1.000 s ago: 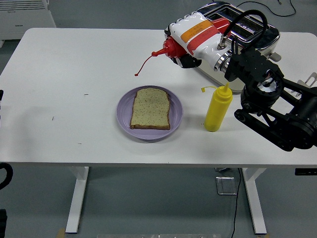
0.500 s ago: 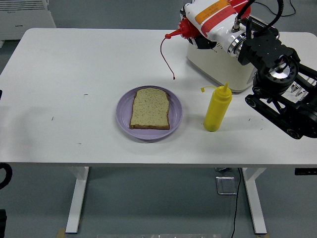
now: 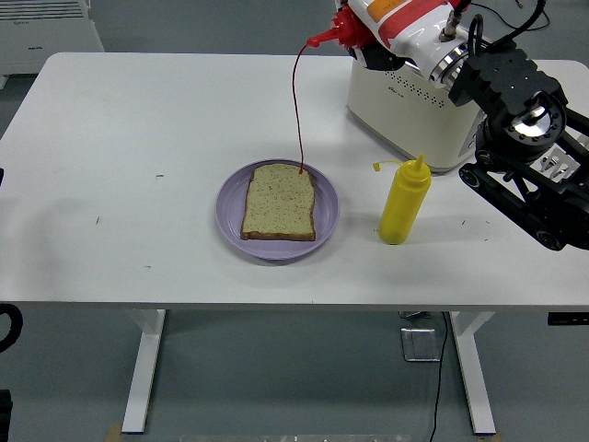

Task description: Pick up the cup,pour liquid into bread,place the cup on the desk

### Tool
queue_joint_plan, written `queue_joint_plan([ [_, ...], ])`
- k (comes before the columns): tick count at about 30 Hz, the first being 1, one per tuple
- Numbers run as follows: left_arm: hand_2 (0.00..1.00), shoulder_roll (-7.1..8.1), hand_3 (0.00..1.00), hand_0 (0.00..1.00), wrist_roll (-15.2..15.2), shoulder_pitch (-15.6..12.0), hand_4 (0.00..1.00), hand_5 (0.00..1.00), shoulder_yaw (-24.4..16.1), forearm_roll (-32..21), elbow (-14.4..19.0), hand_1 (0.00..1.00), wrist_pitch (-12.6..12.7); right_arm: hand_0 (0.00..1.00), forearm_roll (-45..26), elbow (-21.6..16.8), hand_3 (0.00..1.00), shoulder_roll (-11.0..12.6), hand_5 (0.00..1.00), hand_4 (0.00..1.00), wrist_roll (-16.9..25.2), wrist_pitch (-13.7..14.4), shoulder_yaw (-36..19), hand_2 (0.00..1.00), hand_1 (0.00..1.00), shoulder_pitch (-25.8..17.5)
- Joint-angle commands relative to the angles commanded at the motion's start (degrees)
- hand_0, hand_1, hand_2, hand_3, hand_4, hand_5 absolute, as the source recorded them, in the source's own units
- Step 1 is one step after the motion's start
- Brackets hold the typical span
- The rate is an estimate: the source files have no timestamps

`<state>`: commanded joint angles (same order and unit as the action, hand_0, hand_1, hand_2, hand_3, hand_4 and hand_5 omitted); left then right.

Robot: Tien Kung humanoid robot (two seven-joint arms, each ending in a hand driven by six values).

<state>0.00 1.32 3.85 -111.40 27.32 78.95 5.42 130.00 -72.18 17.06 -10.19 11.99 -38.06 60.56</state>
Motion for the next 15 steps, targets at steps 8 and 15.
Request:
queue_joint_plan([
  [8, 0.718, 0.0, 0.651, 0.776, 0.01, -0.06, 0.518, 0.941, 0.11, 0.04, 0.0, 0.725, -0.02, 0.018, 0.0, 0.97, 0.39, 0.21, 0.106, 0.686, 0.16, -1.89, 9.53, 0.214, 0.059, 1.24],
  [15, 0.718, 0.0, 0.651, 0.777, 0.01, -0.25, 0.519, 0.941, 0.09, -0.02, -0.04, 0.724, 0.03, 0.02, 0.0, -0.01, 0.394, -0.35, 0.085, 0.677, -0.76, 0.74, 0.53, 0.219, 0.063, -1.17],
])
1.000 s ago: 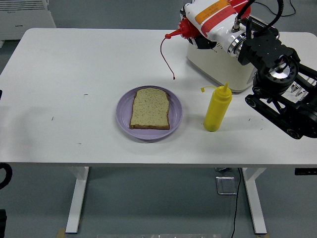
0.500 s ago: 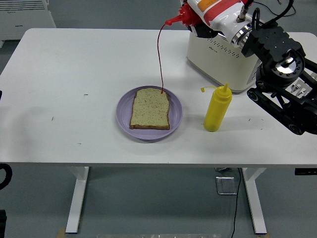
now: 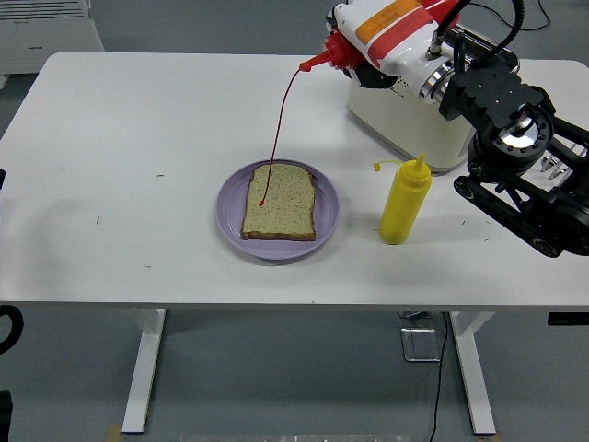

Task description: Pick up the cup,pour liquid into bread,place the cup on the desk

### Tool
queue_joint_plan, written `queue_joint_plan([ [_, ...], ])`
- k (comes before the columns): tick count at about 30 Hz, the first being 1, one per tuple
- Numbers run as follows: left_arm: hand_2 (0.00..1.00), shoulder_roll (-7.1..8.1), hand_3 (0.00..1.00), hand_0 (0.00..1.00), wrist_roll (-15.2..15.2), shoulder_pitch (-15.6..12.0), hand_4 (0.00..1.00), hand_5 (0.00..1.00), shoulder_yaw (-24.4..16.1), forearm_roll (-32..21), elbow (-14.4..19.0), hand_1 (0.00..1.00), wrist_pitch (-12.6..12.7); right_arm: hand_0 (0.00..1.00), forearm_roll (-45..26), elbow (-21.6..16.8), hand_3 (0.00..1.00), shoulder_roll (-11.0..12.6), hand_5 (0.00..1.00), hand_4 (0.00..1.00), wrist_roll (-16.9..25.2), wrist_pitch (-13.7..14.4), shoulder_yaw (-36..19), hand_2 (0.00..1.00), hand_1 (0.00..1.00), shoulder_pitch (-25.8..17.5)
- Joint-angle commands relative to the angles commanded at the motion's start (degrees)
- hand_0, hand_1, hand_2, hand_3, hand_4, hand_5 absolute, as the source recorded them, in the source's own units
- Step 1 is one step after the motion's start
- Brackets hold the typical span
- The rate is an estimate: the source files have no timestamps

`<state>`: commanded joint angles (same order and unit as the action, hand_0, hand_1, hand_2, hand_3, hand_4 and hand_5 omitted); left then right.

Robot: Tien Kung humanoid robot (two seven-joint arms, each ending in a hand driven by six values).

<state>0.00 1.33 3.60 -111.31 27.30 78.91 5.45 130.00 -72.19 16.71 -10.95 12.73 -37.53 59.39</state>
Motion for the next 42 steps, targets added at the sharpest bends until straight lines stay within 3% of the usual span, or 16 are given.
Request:
queue_joint_plan([
  [4, 0.718, 0.0, 0.651, 0.777, -0.02, 0.04, 0.519, 0.941, -0.09, 0.02, 0.02, 0.724, -0.01, 0.02, 0.0, -1.22, 0.394, -0.61, 0.085, 0.677, -0.33, 2.41, -4.79, 0.219, 0.063, -2.35],
  [12, 0.719, 0.0, 0.653, 0.779, 0.02, 0.22, 0.518, 0.94, -0.02, -0.05, -0.02, 0.725, 0.02, 0.021, -17.83, -5.19, 0.392, -0.93, 0.115, 0.672, 2.15, 6.91, -15.53, 0.218, 0.063, -7.72],
  [19, 0.72, 0.0, 0.653, 0.779, 0.05, 0.24, 0.519, 0.941, -0.18, -0.02, 0.03, 0.725, 0.1, 0.023, -34.59, -7.19, 0.392, -0.16, 0.123, 0.668, 9.76, 4.37, -28.32, 0.219, 0.067, -13.94],
  [22, 0.72, 0.0, 0.653, 0.779, 0.07, 0.28, 0.519, 0.941, -0.07, -0.03, 0.03, 0.725, 0.1, 0.023, -41.53, -6.89, 0.392, 0.18, 0.123, 0.668, 10.59, 3.49, -32.2, 0.219, 0.067, -15.95],
  [26, 0.72, 0.0, 0.655, 0.779, 0.1, 0.32, 0.518, 0.94, 0.04, -0.07, 0.02, 0.726, 0.14, 0.024, -51.58, -6.68, 0.39, 0.72, 0.136, 0.662, 11.73, 4.3, -36.88, 0.218, 0.065, -18.81],
  [33, 0.72, 0.0, 0.656, 0.78, 0.11, 0.35, 0.519, 0.94, 0.07, -0.12, 0.01, 0.726, 0.2, 0.024, -68.34, -6.75, 0.39, 1.97, 0.136, 0.666, 13.37, 4.55, -41.66, 0.218, 0.066, -23.63],
  [42, 0.721, 0.0, 0.658, 0.781, 0.13, 0.39, 0.519, 0.941, 0.24, -0.17, -0.04, 0.727, 0.21, 0.044, -87.62, -6.03, 0.386, 2.6, 0.171, 0.655, 16.34, 4.28, -42.37, 0.225, 0.077, -31.47],
])
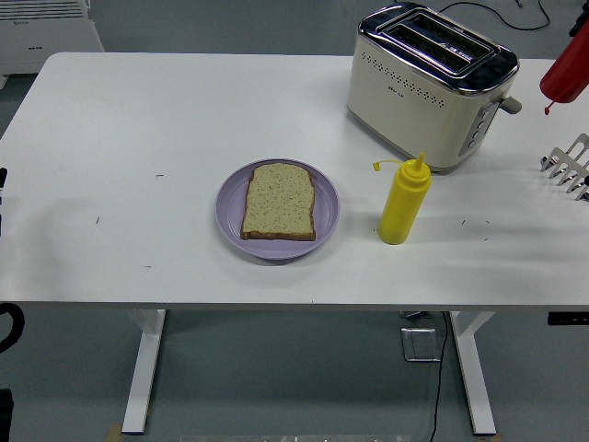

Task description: Pick up the cup,pour liquid into bread,place the cup on the desk

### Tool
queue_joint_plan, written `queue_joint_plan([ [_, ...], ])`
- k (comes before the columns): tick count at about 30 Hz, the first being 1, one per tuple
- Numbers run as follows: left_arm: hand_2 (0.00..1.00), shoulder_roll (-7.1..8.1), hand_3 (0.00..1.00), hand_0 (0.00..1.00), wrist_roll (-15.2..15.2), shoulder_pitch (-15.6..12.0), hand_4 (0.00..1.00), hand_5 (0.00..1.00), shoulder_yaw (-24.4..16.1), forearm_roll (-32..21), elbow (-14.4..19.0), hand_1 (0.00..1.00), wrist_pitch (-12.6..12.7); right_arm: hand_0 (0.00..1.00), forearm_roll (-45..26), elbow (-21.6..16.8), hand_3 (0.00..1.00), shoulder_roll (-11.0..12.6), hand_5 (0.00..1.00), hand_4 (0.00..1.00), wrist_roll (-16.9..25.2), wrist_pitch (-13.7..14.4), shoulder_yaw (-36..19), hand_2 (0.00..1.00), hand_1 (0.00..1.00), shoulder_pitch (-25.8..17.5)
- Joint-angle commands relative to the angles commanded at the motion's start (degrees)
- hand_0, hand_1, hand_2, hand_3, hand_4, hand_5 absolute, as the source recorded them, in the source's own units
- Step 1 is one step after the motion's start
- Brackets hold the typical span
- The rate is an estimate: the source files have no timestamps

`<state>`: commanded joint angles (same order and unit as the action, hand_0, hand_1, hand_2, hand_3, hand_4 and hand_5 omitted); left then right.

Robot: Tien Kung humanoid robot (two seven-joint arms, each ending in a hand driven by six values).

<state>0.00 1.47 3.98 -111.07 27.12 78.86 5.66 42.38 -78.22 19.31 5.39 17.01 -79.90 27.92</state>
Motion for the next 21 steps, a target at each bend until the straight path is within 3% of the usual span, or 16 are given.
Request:
queue_joint_plan([
  [11, 0.721, 0.0, 0.658, 0.78, 0.03, -0.03, 0.519, 0.941, 0.43, 0.0, -0.05, 0.727, -0.02, 0.048, 4.82, 2.19, 0.387, -0.06, 0.18, 0.658, 4.43, 2.16, 4.82, 0.228, 0.08, -7.9],
  [21, 0.721, 0.0, 0.658, 0.78, 0.0, -0.08, 0.518, 0.94, 0.81, 0.03, -0.1, 0.727, -0.03, 0.057, 9.27, 5.04, 0.387, -1.56, 0.192, 0.659, 9.98, 5.82, 9.7, 0.233, 0.087, -10.69],
])
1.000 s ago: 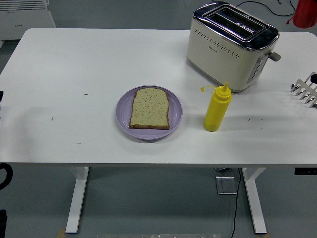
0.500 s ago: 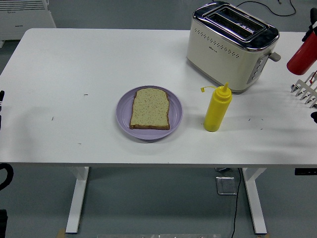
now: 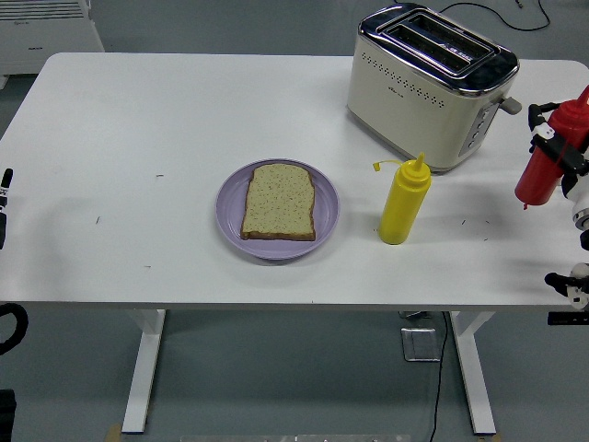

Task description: Pick up the cup,pour liquid into bread,place the cup on the desk

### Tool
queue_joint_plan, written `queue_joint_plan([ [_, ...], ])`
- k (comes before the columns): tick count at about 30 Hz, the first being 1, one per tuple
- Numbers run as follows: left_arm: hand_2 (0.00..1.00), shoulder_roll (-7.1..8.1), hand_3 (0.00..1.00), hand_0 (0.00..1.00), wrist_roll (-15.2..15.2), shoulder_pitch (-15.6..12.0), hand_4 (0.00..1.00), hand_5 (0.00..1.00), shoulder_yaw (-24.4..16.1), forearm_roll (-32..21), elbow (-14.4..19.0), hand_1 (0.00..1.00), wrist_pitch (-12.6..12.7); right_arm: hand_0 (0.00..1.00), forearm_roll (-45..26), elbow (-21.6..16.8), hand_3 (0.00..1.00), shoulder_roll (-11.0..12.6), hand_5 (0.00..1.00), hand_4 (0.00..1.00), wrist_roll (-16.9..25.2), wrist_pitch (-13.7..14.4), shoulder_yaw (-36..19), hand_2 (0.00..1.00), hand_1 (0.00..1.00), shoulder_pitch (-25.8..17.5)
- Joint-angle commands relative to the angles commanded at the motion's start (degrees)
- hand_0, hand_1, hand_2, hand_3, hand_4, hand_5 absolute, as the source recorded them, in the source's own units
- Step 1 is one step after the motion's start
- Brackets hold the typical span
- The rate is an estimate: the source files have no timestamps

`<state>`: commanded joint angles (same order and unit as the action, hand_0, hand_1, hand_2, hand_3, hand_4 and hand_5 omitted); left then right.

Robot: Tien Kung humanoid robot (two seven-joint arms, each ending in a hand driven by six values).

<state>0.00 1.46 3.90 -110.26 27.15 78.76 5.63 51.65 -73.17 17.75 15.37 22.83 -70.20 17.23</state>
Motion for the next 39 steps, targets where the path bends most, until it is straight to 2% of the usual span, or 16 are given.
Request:
queue_joint_plan([
  [6, 0.72, 0.0, 0.657, 0.78, -0.02, -0.16, 0.518, 0.94, 0.12, 0.04, -0.02, 0.727, 0.0, 0.063, -1.67, 1.67, 0.386, -0.56, 0.204, 0.664, 4.85, 1.8, 2.45, 0.236, 0.09, -0.56],
  [14, 0.72, 0.0, 0.657, 0.78, -0.03, -0.24, 0.518, 0.941, 0.41, 0.06, -0.09, 0.727, -0.04, 0.064, -8.3, 5.27, 0.382, -1.38, 0.228, 0.673, 12.93, 4.4, 7.51, 0.238, 0.093, -0.65],
  [15, 0.72, 0.0, 0.656, 0.78, -0.03, -0.25, 0.518, 0.94, 0.46, 0.06, -0.1, 0.727, -0.03, 0.157, -9.28, 5.93, 0.405, -1.57, 0.231, 0.675, 14.05, 4.76, 8.27, 0.312, 0.183, -0.51],
  [20, 0.72, 0.0, 0.656, 0.78, 0.0, -0.31, 0.518, 0.94, 0.52, 0.02, -0.13, 0.727, -0.02, 0.157, -11.67, 8.01, 0.405, -2.2, 0.231, 0.675, 17.5, 5.46, 10.44, 0.312, 0.183, 0.05],
  [21, 0.72, 0.0, 0.655, 0.778, 0.0, -0.28, 0.518, 0.94, 0.49, 0.02, -0.12, 0.727, -0.02, 0.222, -11.95, 8.5, 0.433, -2.35, 0.233, 0.679, 18.27, 5.62, 10.85, 0.373, 0.253, 0.19],
  [26, 0.72, 0.0, 0.655, 0.778, 0.0, -0.21, 0.518, 0.94, 0.23, 0.0, -0.11, 0.727, 0.0, 0.222, -13.08, 9.81, 0.433, -2.66, 0.233, 0.679, 20.91, 6.47, 11.87, 0.373, 0.253, 0.33],
  [27, 0.719, 0.0, 0.655, 0.779, 0.0, -0.2, 0.518, 0.938, 0.17, 0.0, -0.11, 0.727, 0.0, 0.306, -13.26, 10.08, 0.452, -2.71, 0.238, 0.688, 21.47, 6.72, 12.08, 0.407, 0.337, 0.32],
  [32, 0.719, 0.0, 0.655, 0.779, 0.0, -0.09, 0.518, 0.938, 0.08, 0.0, -0.12, 0.727, -0.02, 0.306, -13.4, 11.22, 0.452, -2.82, 0.238, 0.688, 21.61, 7.61, 13.09, 0.407, 0.337, 0.19],
  [33, 0.719, 0.0, 0.653, 0.778, 0.0, -0.06, 0.518, 0.938, 0.08, 0.0, -0.12, 0.726, -0.03, 0.481, -13.46, 11.39, 0.516, -2.81, 0.237, 0.695, 21.61, 7.78, 13.32, 0.494, 0.492, 0.16],
  [38, 0.719, 0.0, 0.653, 0.778, -0.01, -0.02, 0.518, 0.938, 0.01, -0.02, -0.12, 0.726, -0.04, 0.481, -13.64, 11.9, 0.516, -2.73, 0.237, 0.695, 21.61, 8.34, 14.32, 0.494, 0.492, -0.27],
  [39, 0.718, 0.0, 0.653, 0.777, -0.01, -0.01, 0.518, 0.938, 0.01, -0.02, -0.12, 0.725, -0.04, 0.602, -13.72, 11.92, 0.58, -2.72, 0.238, 0.701, 21.61, 8.37, 14.4, 0.567, 0.578, -0.32],
])
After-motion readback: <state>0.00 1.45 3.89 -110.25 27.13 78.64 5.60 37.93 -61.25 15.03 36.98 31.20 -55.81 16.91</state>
